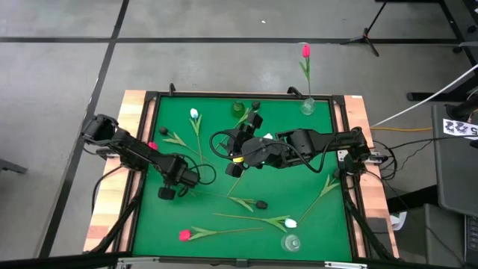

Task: Sort flowers into vase by color
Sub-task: Put the pink tulip into the top transparent vase

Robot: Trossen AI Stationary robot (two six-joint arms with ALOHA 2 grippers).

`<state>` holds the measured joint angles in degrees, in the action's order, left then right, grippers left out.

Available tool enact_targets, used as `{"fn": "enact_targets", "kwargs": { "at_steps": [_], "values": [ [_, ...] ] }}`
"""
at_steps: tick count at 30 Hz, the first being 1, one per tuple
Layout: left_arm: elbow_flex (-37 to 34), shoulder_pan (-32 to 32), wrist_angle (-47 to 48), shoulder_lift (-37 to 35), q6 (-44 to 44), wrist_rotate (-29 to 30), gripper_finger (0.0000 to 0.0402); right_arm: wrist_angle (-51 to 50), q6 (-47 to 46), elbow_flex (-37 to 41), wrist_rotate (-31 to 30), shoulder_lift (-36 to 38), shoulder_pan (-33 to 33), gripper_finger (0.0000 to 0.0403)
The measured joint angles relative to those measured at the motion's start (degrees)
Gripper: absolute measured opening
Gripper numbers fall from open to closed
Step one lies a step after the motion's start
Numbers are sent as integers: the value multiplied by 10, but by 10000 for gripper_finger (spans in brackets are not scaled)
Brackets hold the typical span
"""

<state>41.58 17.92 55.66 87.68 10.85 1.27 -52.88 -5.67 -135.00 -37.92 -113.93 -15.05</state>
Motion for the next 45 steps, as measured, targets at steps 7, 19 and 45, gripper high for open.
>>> {"fn": "enact_targets", "kwargs": {
  "at_steps": [7,19,45],
  "values": [
    [16,-11,-1,0,6,1,3,-8,-2,0,0,5,0,186],
    [113,-60,66,-1,-37,50,2,-209,-153,0,14,74,-12,186],
    [292,-175,183,-1,-132,201,1,-271,-256,108,127,97,-40,186]
  ]
}}
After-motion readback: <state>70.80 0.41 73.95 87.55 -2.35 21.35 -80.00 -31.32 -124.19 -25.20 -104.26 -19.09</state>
